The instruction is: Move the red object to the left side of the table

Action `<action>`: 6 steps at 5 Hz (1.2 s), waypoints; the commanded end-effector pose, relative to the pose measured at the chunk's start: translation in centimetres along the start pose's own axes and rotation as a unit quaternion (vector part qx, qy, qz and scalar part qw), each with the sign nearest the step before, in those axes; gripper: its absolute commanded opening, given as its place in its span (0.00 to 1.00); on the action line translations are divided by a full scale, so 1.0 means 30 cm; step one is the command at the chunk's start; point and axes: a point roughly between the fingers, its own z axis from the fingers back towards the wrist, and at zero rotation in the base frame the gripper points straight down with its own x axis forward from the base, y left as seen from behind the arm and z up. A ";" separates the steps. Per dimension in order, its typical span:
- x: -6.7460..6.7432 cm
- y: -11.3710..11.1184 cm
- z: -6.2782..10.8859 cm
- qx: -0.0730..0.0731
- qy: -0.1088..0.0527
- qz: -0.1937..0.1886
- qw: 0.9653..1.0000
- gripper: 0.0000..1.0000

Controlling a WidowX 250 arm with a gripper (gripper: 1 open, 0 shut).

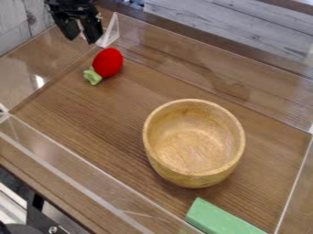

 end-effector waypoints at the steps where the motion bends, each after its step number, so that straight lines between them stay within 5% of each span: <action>1: 0.038 0.005 0.124 0.027 -0.045 -0.002 0.999 1.00; 6: 0.052 -0.013 0.131 0.030 -0.047 0.008 0.998 1.00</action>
